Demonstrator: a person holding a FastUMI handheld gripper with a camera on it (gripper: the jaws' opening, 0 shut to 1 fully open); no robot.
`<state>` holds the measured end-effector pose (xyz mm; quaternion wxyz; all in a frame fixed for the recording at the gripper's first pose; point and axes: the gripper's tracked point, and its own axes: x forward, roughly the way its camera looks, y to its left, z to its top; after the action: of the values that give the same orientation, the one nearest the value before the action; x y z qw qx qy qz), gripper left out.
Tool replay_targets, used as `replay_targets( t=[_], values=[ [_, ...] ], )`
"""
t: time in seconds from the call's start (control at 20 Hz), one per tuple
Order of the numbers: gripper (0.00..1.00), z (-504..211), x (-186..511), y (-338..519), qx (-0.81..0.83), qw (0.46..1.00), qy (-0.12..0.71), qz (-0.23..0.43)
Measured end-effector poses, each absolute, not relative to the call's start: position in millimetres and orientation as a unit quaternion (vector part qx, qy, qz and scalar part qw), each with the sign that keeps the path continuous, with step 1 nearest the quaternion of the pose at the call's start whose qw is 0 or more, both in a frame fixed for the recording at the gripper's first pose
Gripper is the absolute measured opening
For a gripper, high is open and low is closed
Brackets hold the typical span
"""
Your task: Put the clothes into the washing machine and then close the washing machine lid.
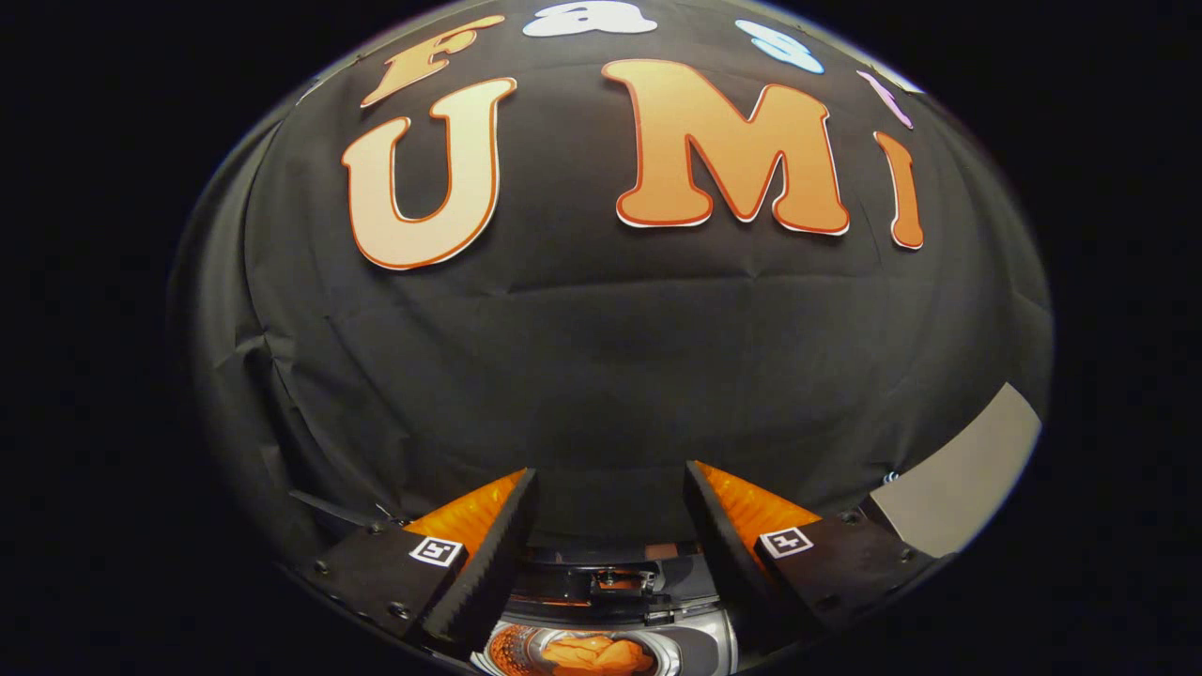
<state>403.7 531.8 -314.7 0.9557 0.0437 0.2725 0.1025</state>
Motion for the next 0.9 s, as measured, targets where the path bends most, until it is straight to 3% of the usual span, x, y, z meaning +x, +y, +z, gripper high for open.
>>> replay_targets(
  t=[0.3, 0.9],
  values=[
    [0.99, -336.9, 404.6, 530.6, 0.037, 0.945, 0.308, 0.106],
    [0.99, -330.4, 386.2, 523.9, 0.039, 0.954, 0.274, 0.113]
  ],
)
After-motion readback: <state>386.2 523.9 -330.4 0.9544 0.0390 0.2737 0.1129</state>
